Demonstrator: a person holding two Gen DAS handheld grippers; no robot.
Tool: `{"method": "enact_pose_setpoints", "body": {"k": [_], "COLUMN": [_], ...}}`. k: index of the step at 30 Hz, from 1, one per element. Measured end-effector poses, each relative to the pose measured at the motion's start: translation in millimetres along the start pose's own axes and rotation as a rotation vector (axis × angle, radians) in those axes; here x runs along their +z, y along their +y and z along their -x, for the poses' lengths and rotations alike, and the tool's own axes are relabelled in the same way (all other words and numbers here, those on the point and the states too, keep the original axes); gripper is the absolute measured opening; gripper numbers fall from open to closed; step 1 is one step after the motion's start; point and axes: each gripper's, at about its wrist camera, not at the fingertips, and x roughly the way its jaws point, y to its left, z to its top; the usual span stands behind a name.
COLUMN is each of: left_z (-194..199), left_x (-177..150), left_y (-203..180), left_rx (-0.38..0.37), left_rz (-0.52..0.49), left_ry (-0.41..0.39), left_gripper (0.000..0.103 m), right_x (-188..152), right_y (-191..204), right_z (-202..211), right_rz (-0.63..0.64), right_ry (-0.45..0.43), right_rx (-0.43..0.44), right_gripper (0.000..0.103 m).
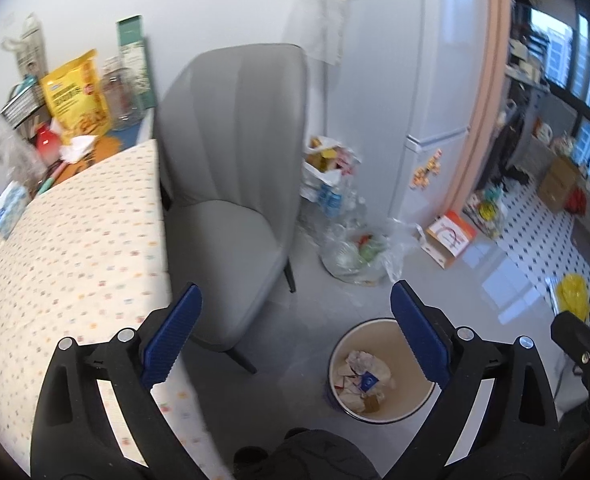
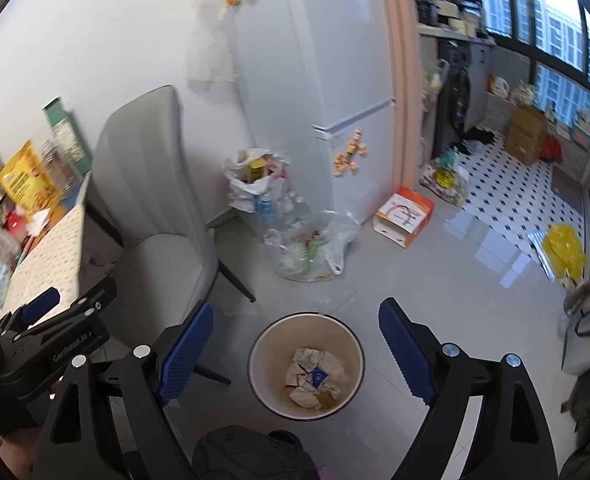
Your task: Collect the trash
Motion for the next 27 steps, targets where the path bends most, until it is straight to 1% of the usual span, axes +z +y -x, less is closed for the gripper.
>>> {"method": "enact_pose_setpoints", "body": {"k": [4,13,21,23,27], "left_z": [21,57,93,102,120], "left_x": [-1,-14,-28,-32,-39], "left_y": [30,92,139,148,167], "left_rx": [0.018,0.032,0.053,0.06,0.078], "left_rz": [0.041,0.125,0.187,0.199,0.215], "left_ry": [-0.037,-0.084,-0.132,-0.145,-0.168], "left_gripper": [0.097,0.097,0.097,0.097,0.097], "right_x": [-1,-8,-23,-27,-34], "right_y": [27,87,134,144,164], "right_z": [20,57,86,94,112], "right_rz": [0.044,0.126,0.185,0.196,0.222], "right_ry": [-0.03,-0.067,-0.091,-0.103,-0.125], "right_rx": [0.022,0.06,0.09,0.095,0.108], "right_gripper": [0.087,0.088,0.088,0.091,0.093]}}
